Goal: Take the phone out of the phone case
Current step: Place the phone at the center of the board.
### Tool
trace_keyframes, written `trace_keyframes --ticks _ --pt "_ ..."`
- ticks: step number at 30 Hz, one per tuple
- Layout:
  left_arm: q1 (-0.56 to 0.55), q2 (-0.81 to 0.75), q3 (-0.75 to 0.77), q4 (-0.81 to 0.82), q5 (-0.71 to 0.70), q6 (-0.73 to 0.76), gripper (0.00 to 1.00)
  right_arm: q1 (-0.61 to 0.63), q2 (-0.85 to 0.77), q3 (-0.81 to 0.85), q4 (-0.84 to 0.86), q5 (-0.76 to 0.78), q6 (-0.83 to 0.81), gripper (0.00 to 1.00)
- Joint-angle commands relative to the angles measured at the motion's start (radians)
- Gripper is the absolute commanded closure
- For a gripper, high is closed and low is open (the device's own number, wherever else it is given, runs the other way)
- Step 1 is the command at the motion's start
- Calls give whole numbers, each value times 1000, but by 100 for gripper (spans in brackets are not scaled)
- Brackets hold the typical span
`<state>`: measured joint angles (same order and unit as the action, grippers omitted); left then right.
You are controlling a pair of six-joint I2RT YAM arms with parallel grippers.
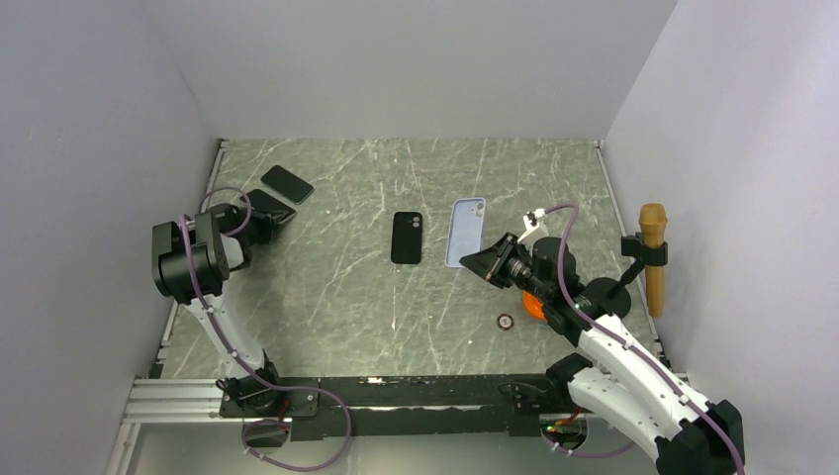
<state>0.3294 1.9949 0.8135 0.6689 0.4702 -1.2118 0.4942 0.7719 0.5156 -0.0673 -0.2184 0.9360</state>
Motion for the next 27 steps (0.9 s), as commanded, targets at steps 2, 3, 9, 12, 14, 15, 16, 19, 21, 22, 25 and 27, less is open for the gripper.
trace_keyframes --ticks 2,3,9,12,14,15,16,19,21,22,25,27 --pt "-3 4 32 -75 23 20 63 0 11 -11 95 -21 23 100" --pt "-1 -5 33 -108 16 30 58 0 10 -13 98 -22 24 100" --pt "-2 -75 66 -396 -5 24 1 0 13 -11 101 -25 23 100" --pt "-1 -91 151 -644 -19 43 0 0 12 -17 106 -26 25 100" --pt "-1 -103 206 -809 -38 68 1 0 14 -21 109 -28 26 100" --pt "-2 -112 226 -882 -53 76 1 0 15 -23 109 -31 26 100" --pt "-1 -125 251 -951 -74 82 0 0 13 -25 108 -30 26 100" --pt "1 -153 268 -1066 -93 71 1 0 13 -29 105 -24 21 100" --pt "2 -160 284 -1135 -86 61 1 0 24 -19 88 -20 9 100" --pt "2 -160 291 -1156 -79 66 1 0 32 -12 76 -19 0 100" --pt "1 -192 297 -1198 -56 101 1 -1 63 9 60 -28 -25 100" --pt "-10 -255 274 -1189 -48 137 1 -1 107 38 14 -40 -55 100"
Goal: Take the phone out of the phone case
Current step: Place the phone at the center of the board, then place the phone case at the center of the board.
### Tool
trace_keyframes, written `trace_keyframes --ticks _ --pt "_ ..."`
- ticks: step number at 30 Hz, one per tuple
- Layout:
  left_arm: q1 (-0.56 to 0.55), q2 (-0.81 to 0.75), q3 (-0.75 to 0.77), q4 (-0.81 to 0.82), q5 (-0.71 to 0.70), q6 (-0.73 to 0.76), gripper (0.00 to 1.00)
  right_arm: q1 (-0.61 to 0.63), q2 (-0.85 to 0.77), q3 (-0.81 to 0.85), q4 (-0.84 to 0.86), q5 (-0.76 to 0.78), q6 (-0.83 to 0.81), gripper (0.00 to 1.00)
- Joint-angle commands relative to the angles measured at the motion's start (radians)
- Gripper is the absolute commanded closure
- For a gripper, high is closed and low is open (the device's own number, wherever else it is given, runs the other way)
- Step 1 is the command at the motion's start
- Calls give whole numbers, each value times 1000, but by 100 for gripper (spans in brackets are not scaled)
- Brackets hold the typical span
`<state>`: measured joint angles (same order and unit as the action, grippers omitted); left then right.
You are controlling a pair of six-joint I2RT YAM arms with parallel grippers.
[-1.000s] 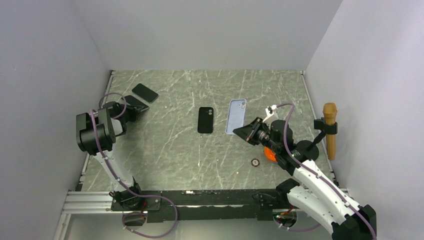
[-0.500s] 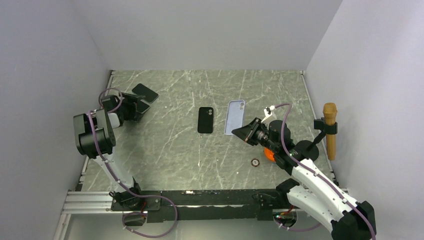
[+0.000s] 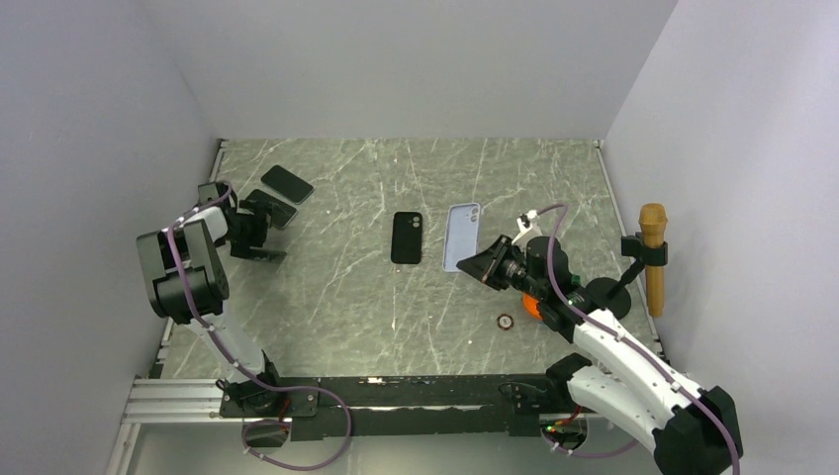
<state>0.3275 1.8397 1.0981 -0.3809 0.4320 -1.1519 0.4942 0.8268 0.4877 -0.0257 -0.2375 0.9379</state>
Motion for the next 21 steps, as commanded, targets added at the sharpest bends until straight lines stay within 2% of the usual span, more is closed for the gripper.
trace_keyframes --ticks 1,4,5,7,8,11,13,18,21 --pt "-16 -133 -29 -109 10 96 0 -3 88 87 -49 -34 -77 100" --pt "-88 -223 -51 -20 76 201 1 -15 211 154 -81 -95 -138 100" --pt "-122 -244 -30 -29 75 286 0 -19 257 174 -67 -122 -154 100" --pt "-222 -285 61 -131 -52 442 0 -32 354 222 -55 -157 -181 100" --pt "-285 -313 108 -154 -178 528 1 -41 424 249 -54 -161 -192 100" --pt "-451 -408 118 -149 -370 702 0 -77 564 310 -36 -179 -204 100" --pt "-477 -469 67 -101 -353 743 1 -101 642 333 0 -195 -198 100" --pt "-478 -599 -20 41 -168 797 1 -120 821 406 45 -201 -216 100" --pt "-478 -641 -26 70 -125 820 2 -122 884 413 108 -226 -195 100"
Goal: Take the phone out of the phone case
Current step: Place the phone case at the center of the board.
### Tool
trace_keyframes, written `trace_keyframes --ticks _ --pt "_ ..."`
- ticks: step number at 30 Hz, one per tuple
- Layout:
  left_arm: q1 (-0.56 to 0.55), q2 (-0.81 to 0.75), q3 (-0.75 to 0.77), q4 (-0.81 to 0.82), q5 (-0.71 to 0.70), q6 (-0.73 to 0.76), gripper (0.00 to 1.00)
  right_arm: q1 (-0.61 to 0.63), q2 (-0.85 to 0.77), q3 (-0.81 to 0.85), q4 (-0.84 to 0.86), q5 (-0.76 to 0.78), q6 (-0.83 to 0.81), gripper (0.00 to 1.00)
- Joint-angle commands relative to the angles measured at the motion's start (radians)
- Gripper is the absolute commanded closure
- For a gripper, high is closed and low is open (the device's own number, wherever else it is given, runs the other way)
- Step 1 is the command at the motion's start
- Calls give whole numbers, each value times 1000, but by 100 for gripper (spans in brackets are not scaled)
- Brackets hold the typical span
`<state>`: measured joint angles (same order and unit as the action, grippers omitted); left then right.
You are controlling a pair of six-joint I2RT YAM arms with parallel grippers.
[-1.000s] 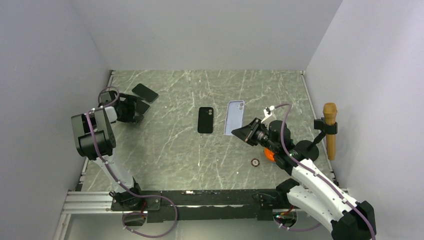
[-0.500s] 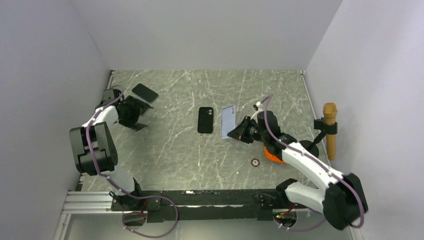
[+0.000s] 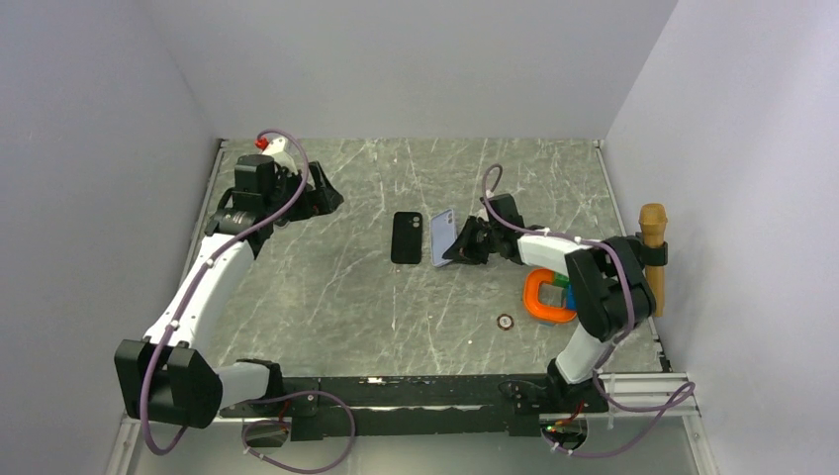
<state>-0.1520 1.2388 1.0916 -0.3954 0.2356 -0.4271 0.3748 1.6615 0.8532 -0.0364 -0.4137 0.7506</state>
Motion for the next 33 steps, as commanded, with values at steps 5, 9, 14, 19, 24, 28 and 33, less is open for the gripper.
trace_keyframes --ticks 5,9,14,19,24,28,33 --pt "5 -67 -15 75 78 102 4 -2 96 8 217 -53 45 100" --pt "8 -68 -19 84 121 90 5 -2 134 -24 290 -71 91 98" --pt "21 -67 -20 79 128 72 7 -2 182 -14 338 -102 112 94" --pt "21 -63 -22 78 132 70 7 4 143 19 196 -33 45 61" --pt "21 -59 -31 87 125 71 7 68 15 143 -215 296 -143 0" --pt "22 -57 -33 85 107 84 8 147 -146 161 -395 522 -201 0" --pt "19 -81 -45 94 74 98 7 204 -371 146 -520 615 -217 0"
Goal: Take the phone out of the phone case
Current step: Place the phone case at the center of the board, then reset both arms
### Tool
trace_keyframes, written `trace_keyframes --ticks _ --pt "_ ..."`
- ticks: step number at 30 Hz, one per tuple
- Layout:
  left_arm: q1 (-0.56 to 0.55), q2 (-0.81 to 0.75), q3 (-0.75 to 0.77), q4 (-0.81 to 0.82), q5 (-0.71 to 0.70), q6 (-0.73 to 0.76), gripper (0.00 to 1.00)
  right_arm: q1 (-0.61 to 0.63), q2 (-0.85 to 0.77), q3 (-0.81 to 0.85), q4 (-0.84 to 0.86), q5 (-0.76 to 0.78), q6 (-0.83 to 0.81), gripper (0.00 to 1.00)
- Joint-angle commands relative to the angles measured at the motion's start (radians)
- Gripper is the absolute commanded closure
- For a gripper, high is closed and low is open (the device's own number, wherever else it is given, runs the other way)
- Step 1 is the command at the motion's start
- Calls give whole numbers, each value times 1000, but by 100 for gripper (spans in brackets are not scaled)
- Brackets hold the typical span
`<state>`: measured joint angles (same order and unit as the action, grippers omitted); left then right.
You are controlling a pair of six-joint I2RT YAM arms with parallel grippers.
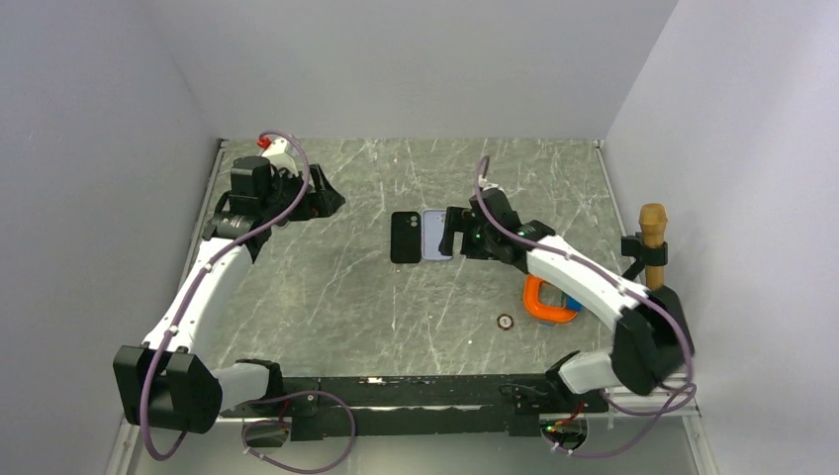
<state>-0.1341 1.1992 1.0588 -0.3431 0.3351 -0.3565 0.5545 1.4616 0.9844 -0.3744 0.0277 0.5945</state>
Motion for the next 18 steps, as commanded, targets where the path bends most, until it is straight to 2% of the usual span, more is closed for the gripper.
trace_keyframes --ticks 1,9,18 --pt "-3 -50 -17 49 -31 31 7 30 -221 22 -202 181 -67 0" --pt "-36 -246 -2 12 -85 6 5 44 -600 163 -332 285 -173 0" --pt "-35 -554 111 -26 -187 29 2 44 -845 297 -235 268 -264 0"
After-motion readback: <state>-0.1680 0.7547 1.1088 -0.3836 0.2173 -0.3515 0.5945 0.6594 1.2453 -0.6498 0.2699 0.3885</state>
